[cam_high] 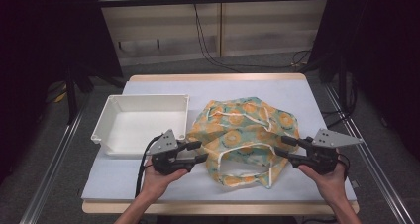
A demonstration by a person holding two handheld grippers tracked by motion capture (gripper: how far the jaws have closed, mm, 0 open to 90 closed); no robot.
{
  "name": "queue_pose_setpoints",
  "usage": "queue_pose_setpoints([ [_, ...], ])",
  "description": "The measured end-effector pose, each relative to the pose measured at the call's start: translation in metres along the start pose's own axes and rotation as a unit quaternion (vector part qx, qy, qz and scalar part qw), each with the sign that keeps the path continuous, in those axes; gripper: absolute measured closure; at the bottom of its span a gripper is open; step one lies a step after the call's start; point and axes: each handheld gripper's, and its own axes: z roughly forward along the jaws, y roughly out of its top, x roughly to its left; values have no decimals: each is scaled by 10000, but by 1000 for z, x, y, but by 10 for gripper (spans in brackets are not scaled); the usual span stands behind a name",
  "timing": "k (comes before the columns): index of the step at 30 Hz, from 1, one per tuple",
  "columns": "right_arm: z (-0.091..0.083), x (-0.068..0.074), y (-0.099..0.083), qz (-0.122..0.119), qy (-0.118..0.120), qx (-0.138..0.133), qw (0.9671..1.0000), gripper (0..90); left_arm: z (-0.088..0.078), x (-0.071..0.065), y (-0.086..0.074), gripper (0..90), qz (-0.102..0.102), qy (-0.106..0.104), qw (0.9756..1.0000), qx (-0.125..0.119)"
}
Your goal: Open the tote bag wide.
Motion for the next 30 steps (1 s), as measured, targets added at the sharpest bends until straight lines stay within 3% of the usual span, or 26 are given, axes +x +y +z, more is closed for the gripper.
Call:
queue_pose_setpoints([
  [5,3,-8,6,8,-86,-8,10000,493,17,-1,11,532,151,-93,9998,34],
  [8,10,-15,9,0,-203,20,9998,441,37,4,17,537,178,-132,9997,111],
  [16,30,-28,12,10,-233,198,9995,383,67,19,22,543,72,-133,9997,203],
  [23,49,-37,11,43,-210,334,9992,433,83,29,13,512,18,-115,9991,402],
  [30,63,-44,11,74,-169,426,9989,510,96,28,6,452,80,-139,9983,552],
])
